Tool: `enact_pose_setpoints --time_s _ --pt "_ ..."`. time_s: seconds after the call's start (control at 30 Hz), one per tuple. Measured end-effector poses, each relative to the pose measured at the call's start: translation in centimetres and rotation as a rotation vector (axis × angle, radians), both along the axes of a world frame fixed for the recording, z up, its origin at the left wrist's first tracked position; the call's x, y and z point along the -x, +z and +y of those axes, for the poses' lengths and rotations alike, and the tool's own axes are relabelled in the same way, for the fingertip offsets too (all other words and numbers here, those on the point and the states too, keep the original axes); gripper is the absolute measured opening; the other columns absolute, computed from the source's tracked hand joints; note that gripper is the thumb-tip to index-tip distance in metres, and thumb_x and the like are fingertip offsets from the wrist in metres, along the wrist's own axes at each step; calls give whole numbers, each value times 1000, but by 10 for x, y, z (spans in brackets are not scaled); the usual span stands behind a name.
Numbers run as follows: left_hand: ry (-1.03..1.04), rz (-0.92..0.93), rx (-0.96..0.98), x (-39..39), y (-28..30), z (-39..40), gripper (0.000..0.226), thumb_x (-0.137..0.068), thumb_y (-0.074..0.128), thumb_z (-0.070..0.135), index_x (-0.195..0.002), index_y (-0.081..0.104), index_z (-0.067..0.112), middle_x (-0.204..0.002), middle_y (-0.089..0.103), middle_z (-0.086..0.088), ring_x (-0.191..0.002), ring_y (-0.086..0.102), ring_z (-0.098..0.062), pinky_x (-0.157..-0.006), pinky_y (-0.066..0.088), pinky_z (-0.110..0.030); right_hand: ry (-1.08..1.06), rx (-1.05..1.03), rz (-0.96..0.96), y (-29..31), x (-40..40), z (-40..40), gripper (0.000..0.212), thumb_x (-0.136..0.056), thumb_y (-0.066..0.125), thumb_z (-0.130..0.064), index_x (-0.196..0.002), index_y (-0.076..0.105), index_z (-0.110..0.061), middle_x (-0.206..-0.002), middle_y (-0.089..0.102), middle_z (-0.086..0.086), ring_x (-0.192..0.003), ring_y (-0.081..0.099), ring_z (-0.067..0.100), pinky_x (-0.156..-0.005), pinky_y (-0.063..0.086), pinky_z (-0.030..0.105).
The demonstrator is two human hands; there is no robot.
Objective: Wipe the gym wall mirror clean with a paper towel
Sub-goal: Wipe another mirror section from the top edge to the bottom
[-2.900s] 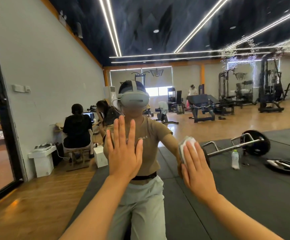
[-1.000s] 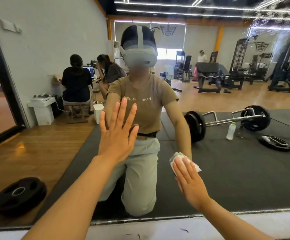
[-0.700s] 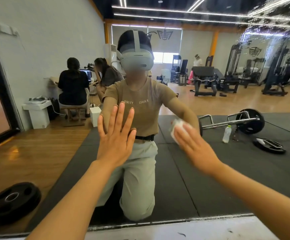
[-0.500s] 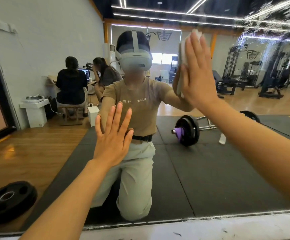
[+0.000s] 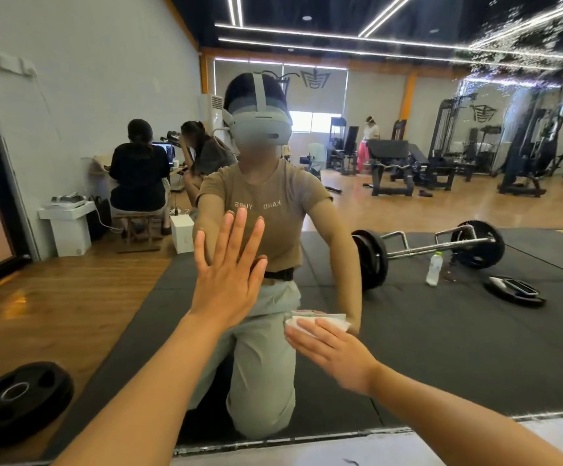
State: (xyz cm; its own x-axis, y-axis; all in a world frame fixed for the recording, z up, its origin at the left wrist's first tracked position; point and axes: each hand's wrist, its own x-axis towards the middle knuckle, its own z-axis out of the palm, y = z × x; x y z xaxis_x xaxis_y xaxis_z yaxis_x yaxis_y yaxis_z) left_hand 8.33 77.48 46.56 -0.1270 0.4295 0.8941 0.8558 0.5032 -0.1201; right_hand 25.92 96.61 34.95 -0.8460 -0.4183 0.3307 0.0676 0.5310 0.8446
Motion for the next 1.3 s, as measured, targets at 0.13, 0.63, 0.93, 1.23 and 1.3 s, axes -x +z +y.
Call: enact_pose_setpoints --time_s 0.13,0.63,0.93,1.23,1.3 --pt "20 -7 2 0 -1 1 66 -103 32 40 -160 6 23 -167 -13 -1 -154 -10 -19 -119 -19 -47 101 -105 -43 27 0 10 80 -90 44 -5 -159 4 -5 -167 9 7 -151 19 25 -125 -2 44" --pt "42 4 23 1 0 -2 62 -103 27 44 -160 12 22 -168 -2 -6 -155 -3 -21 -121 -13 -48 359 748 663 226 54 -34 51 -102 41 -11 -152 33 -1 -160 28 19 -151 15 37 -126 5 42" --pt "-13 -124 85 -3 5 -14 60 -104 27 33 -161 9 27 -169 -6 3 -154 -6 -13 -120 -17 -40 63 2 -47 22 32 -21 96 -77 68 -16 -158 17 -12 -168 -3 8 -154 0 28 -125 -4 44" --pt "2 -398 -168 -2 -1 -45 63 -103 26 43 -161 7 26 -167 -14 3 -153 -14 -14 -118 -10 -49 288 336 299 171 46 -18 75 -92 51 10 -157 22 -12 -157 37 16 -150 21 32 -119 31 46" --pt "78 -487 -235 10 -10 -56 66 -102 23 45 -161 3 26 -167 -16 1 -153 -17 -14 -118 -9 -57 256 443 542 244 49 -22 73 -88 59 12 -153 32 -6 -158 34 18 -149 23 36 -125 17 40"
